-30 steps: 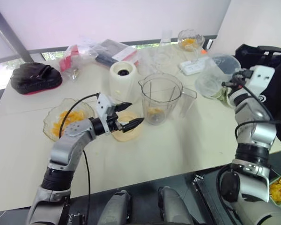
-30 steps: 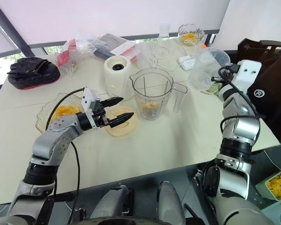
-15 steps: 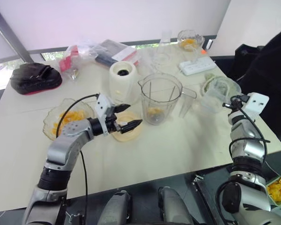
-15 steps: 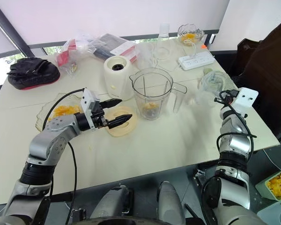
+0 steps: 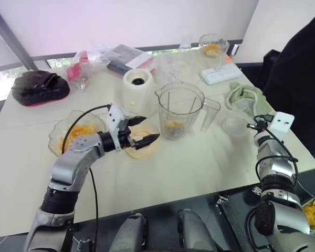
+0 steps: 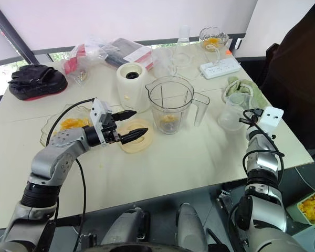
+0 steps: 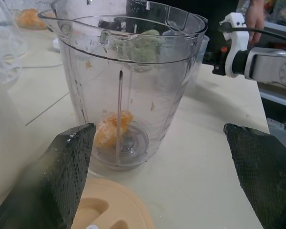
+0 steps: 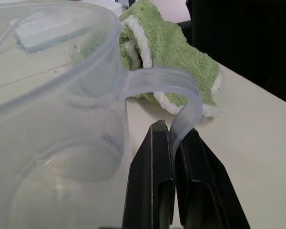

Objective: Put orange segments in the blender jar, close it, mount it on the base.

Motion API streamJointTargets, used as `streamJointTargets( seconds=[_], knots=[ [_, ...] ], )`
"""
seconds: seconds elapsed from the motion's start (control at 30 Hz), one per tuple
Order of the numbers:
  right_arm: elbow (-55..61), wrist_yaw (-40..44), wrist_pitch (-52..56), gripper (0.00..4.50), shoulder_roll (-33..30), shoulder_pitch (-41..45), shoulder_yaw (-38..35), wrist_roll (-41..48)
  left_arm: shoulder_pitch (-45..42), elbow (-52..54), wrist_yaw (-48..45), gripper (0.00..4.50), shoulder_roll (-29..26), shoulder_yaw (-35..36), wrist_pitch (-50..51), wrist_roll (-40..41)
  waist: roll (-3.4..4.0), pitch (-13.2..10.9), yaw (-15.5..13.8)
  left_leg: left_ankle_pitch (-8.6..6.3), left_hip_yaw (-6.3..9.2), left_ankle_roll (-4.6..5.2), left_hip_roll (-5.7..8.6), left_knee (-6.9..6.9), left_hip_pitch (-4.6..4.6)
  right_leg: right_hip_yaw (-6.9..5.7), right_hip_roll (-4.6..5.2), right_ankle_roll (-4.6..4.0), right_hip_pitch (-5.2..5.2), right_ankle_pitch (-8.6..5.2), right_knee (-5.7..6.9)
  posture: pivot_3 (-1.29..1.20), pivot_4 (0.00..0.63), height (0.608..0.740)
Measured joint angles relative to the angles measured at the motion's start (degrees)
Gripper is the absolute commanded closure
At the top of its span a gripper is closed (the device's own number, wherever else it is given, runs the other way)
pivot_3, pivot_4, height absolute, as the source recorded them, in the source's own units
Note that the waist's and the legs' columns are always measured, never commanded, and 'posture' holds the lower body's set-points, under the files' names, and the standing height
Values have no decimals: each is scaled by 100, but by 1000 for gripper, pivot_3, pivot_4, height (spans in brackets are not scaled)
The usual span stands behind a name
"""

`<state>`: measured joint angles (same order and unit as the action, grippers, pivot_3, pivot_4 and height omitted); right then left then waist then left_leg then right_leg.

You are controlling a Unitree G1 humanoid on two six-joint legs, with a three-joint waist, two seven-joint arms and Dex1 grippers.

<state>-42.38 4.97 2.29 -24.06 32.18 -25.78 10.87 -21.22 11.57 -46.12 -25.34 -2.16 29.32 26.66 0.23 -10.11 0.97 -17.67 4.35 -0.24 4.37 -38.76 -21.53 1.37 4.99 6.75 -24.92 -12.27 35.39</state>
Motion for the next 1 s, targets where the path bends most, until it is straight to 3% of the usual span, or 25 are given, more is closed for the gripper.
streamJointTargets(
  seconds=[0.03, 0.2, 0.67, 0.87, 1.0],
  knots=[
    [-19, 0, -1, 3510, -6, -1, 9, 0, 0, 3, 3, 0, 0, 0, 1, 0, 0, 0, 0, 0, 0, 0, 0, 0, 1, 0, 0, 0, 1, 0, 0, 0, 150, 740],
    [-66, -40, -10, 985, -76, -2, 58, -12, 1, 39, 12, 0, 2, 0, 2, 0, 0, 0, 3, 0, 0, 0, 0, 0, 1, 1, 0, 0, 1, 0, 0, 0, 150, 740],
    [858, -241, 273, 985, -66, -847, 207, -46, -3, 37, 27, 0, 65, -3, -2, -9, 0, 0, -9, -5, 0, 8, 0, -1, 3, 1, -1, 0, 5, 0, -4, 0, 150, 740],
    [2047, -299, 811, 985, 32, -1399, 212, 76, -11, 31, 13, 0, 67, -7, -4, -20, 0, 0, -21, -6, 1, 10, 0, -1, 2, 1, 0, 0, 5, 0, -4, 0, 150, 740],
    [3438, -207, 1500, 985, 52, -2062, 234, 292, -75, -25, -3, 0, 58, -26, -13, -23, 1, 1, -34, -15, 4, 27, 0, -2, 2, 1, -1, 0, 5, 0, -3, 0, 150, 740]
  ],
)
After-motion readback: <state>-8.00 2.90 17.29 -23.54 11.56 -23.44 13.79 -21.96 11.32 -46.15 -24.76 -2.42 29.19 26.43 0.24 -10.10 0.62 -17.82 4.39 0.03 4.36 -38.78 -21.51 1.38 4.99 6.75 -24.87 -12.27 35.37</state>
